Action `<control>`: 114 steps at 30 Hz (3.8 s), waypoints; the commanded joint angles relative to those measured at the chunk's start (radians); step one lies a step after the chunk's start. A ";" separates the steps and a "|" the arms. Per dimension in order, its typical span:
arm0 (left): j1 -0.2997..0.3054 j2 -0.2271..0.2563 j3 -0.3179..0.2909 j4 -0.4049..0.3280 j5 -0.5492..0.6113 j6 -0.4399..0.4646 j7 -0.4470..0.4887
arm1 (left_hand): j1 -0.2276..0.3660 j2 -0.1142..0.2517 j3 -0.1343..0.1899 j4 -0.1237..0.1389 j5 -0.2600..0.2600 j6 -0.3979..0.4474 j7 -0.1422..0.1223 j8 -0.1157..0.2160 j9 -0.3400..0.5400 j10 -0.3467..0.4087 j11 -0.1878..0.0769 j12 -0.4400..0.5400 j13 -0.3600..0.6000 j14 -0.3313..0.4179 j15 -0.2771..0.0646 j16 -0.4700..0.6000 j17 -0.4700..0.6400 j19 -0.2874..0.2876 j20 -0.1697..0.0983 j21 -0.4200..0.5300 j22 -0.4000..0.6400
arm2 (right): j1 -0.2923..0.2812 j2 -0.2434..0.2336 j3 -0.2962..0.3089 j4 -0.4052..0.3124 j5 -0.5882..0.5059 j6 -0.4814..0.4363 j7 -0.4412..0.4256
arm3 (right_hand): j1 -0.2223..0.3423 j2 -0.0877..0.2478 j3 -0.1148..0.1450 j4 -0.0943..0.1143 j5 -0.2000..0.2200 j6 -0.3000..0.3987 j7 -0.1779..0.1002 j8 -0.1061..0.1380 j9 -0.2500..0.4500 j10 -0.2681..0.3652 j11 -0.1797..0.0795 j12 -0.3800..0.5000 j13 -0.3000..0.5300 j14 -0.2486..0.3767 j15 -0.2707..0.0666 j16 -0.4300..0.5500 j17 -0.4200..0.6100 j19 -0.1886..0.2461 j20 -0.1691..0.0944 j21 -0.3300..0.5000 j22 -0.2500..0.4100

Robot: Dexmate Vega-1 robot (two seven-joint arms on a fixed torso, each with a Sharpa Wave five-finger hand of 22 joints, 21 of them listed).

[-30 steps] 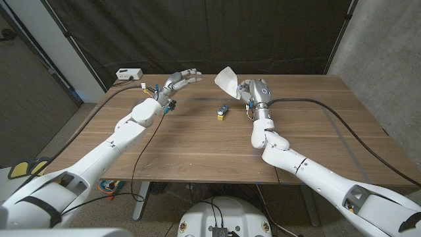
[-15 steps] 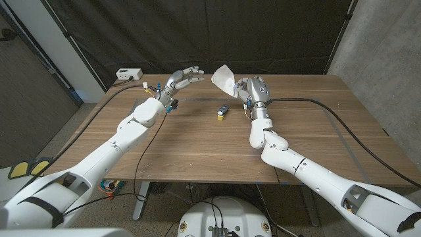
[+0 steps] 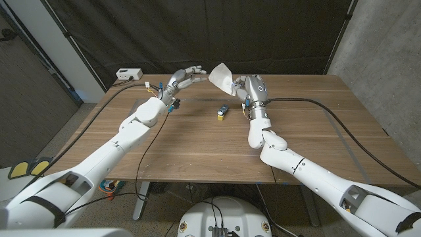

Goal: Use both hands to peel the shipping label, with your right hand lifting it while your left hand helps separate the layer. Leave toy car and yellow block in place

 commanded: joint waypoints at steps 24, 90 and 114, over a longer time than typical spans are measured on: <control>0.001 -0.025 0.002 -0.007 0.001 0.003 0.019 | 0.100 0.103 0.043 0.023 -0.055 0.256 0.044 0.073 -0.015 0.182 -0.087 0.060 0.024 0.109 -0.085 0.018 -0.003 0.073 -0.064 0.024 0.012 | -0.004 0.008 0.010 0.003 -0.012 0.037 -0.015 | 0.000 0.010 -0.003 0.007 -0.006 0.017 -0.012 0.022 0.015 0.003 -0.005 0.001 0.007 0.018 -0.117 -0.009 0.012 -0.001 -0.015 0.029 -0.002; 0.081 -0.072 -0.039 -0.195 -0.077 0.310 0.279 | 0.144 0.156 0.094 0.009 -0.052 0.439 0.188 0.116 0.037 0.244 -0.094 0.070 0.018 0.137 -0.100 -0.030 -0.013 0.111 -0.088 0.063 0.012 | -0.141 -0.010 0.151 -0.140 0.227 0.299 0.039 | -0.241 -0.068 -0.166 0.033 -0.015 -0.111 0.024 -0.119 -0.001 -0.023 0.018 -0.075 0.026 -0.087 -0.095 0.210 0.212 -0.101 0.061 0.171 -0.024; 0.060 -0.059 0.001 -0.215 -0.018 0.317 0.266 | 0.148 0.141 0.091 0.005 -0.055 0.461 0.193 0.098 0.009 0.239 -0.101 0.053 0.006 0.127 -0.106 -0.036 -0.015 0.109 -0.096 0.065 0.011 | -0.159 -0.031 0.151 -0.410 0.241 -0.112 0.302 | -0.261 -0.107 -0.217 0.035 0.008 -0.048 0.034 -0.145 -0.020 0.015 0.035 -0.053 0.037 -0.073 -0.093 0.267 0.198 -0.114 0.072 0.198 -0.020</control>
